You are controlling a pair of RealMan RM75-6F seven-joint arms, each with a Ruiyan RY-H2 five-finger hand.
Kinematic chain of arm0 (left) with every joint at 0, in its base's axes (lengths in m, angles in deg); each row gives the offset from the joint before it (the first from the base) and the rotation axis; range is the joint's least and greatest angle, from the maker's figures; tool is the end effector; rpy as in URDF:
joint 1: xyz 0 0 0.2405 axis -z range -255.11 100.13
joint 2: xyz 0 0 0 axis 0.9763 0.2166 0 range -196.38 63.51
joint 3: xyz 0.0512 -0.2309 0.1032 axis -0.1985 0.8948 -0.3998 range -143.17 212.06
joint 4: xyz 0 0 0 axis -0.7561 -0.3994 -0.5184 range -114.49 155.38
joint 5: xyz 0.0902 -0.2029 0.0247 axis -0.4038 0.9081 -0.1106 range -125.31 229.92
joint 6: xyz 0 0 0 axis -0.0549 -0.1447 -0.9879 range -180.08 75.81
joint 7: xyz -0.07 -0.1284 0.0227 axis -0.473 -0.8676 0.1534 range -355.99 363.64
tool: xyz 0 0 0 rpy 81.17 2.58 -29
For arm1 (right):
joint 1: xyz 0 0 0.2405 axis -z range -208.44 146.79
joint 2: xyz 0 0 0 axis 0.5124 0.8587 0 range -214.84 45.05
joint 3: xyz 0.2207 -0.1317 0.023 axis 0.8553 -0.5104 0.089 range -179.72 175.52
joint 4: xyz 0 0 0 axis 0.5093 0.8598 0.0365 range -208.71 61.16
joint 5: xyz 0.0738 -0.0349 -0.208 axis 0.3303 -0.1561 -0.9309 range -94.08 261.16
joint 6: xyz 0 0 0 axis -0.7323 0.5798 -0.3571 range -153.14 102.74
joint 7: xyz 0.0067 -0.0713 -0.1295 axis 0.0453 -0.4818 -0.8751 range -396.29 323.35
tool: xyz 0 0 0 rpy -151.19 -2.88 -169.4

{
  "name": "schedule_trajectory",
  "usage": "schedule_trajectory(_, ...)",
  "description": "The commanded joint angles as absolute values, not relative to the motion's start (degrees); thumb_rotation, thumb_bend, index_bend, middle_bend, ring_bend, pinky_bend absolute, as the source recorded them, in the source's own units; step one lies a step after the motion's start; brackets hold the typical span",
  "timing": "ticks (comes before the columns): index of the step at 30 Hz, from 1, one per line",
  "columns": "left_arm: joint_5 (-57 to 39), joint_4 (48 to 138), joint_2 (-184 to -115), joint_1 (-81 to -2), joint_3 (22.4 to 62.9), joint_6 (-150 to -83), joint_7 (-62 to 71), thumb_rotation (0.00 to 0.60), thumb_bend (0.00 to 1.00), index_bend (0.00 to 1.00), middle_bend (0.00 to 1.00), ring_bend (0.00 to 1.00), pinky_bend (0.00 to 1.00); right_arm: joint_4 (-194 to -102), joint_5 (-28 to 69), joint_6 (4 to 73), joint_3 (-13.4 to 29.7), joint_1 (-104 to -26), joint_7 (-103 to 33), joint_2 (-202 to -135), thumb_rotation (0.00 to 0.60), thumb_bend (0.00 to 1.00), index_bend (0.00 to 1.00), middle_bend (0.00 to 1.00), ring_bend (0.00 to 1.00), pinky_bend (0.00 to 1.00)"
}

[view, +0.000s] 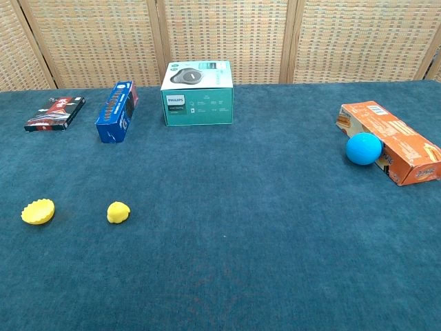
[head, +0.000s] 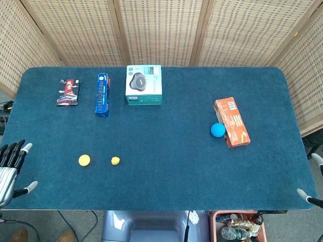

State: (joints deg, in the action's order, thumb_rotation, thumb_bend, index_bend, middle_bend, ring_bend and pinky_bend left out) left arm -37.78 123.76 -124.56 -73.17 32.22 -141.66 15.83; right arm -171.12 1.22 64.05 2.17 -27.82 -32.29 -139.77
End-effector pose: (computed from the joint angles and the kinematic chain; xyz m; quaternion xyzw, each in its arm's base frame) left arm -0.2820 0.1610 0.1590 -0.6361 -0.3406 -0.3591 0.5920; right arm -0.3351 -0.1457 0.2082 0.5299 -0.4046 0.3685 0.6479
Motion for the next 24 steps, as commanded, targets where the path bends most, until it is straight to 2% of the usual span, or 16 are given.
schedule_trajectory(1,-38.2,123.1,-125.1,-73.3,32.5,-142.1,16.3,0.600,0.00,0.00,0.00,0.00,0.00,-171.5,1.7,64.1,2.3,-27.7,-32.5,-139.6,0.600,0.00,0.00,0.00,0.00,0.00)
schedule_trajectory(8,-37.5,122.5,-125.7,-72.0,32.5,-138.4,14.5,0.600,0.00,0.00,0.00,0.00,0.00,-171.7,2.0,64.0,2.7,-27.7,-30.4,-139.2,0.600,0.00,0.00,0.00,0.00,0.00)
schedule_trajectory(11,-36.3,121.9,-126.8,-68.6,33.9,-133.3,13.8,0.600,0.00,0.00,0.00,0.00,0.00,-171.4,2.4,63.8,2.8,-27.6,-29.4,-139.0,0.600,0.00,0.00,0.00,0.00,0.00)
schedule_trajectory(15,-32.6,121.4,-128.8,-61.2,36.5,-121.5,15.2,0.600,0.00,0.01,0.00,0.00,0.00,-171.0,2.7,62.9,3.1,-28.1,-28.6,-138.9,0.600,0.00,0.00,0.00,0.00,0.00)
schedule_trajectory(19,-28.5,120.3,-132.4,-54.0,39.3,-111.5,19.2,0.600,0.02,0.16,0.00,0.00,0.00,-170.5,3.6,61.7,3.3,-28.6,-28.2,-139.0,0.600,0.00,0.00,0.00,0.00,0.00)
schedule_trajectory(21,-25.0,118.8,-135.5,-50.8,40.6,-107.3,22.4,0.600,0.08,0.25,0.00,0.00,0.00,-170.3,4.1,61.1,3.4,-28.8,-28.0,-139.0,0.600,0.00,0.00,0.00,0.00,0.00)
schedule_trajectory(24,-20.1,116.5,-139.9,-47.5,41.6,-103.7,27.5,0.600,0.11,0.28,0.00,0.00,0.00,-170.0,4.7,60.5,3.6,-29.0,-27.6,-139.0,0.600,0.00,0.00,0.00,0.00,0.00)
